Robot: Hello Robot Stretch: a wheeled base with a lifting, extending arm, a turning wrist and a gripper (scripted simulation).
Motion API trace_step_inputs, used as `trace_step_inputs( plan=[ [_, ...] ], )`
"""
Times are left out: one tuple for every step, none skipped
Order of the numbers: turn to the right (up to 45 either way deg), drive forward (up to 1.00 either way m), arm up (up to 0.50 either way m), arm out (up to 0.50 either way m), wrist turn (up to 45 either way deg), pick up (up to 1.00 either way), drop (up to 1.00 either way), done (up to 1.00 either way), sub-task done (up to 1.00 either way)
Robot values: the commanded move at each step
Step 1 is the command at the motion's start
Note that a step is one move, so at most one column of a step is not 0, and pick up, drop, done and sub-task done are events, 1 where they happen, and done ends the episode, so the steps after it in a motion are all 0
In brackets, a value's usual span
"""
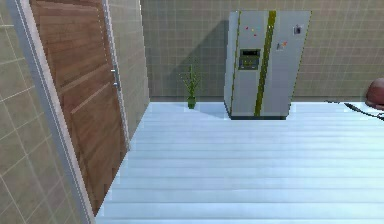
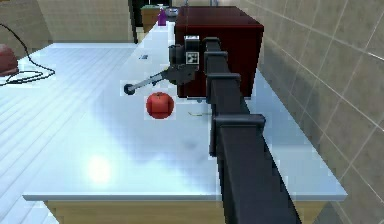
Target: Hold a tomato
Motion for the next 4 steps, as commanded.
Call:
trace_step_inputs(
  plan=[
    [0.0, 0.00, 0.00, 0.00, 15.0, 0.00, 0.00, 0.00, 0.00],
    [0.0, 0.00, -0.10, 0.00, 0.0, 0.00, 0.00, 0.00, 0.00],
    [0.0, 0.00, 0.00, 0.00, 0.0, 1.00, 0.00, 0.00, 0.00],
    [0.0, 0.00, 0.10, 0.00, 0.0, 0.00, 0.00, 0.00, 0.00]
  ],
)
